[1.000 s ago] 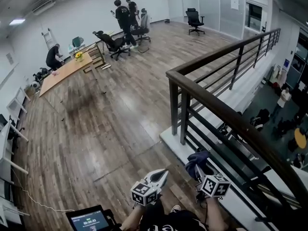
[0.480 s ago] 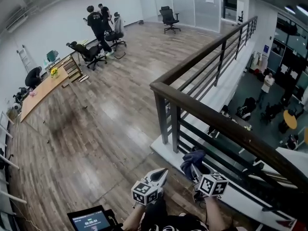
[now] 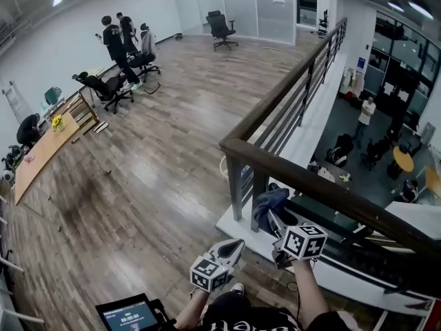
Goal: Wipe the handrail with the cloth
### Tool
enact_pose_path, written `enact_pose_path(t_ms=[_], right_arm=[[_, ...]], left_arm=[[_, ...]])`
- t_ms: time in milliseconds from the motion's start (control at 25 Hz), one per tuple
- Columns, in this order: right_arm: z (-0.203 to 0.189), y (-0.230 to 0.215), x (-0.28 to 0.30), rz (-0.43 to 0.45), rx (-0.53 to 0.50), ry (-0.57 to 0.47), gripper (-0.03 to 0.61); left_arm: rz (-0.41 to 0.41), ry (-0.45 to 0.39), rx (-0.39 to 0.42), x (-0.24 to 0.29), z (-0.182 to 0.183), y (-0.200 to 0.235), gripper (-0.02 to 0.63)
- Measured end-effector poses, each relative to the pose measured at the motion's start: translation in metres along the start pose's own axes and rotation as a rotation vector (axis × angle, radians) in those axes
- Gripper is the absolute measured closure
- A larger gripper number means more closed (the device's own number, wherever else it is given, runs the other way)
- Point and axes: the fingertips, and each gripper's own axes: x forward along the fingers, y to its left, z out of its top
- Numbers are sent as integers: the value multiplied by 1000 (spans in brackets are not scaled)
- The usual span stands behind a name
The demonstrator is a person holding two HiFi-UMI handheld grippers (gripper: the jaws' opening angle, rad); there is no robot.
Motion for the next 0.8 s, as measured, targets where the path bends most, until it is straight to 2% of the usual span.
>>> enact_pose_path(t_ms=[200,400,600,800], right_arm=[[61,10,71,2,-30,-39,474],[94,-12,118,-55,2,-32,474],[93,-44,111,-125,85,-1,474],[94,-70,71,-178,113,-40,474]], left_arm=[[-32,-11,2,9,12,33,612],[-64,11,-11,19,9,42,612],[-105,11,-25,33,10,37,612],[-172,26,-21,54,9,23,612]])
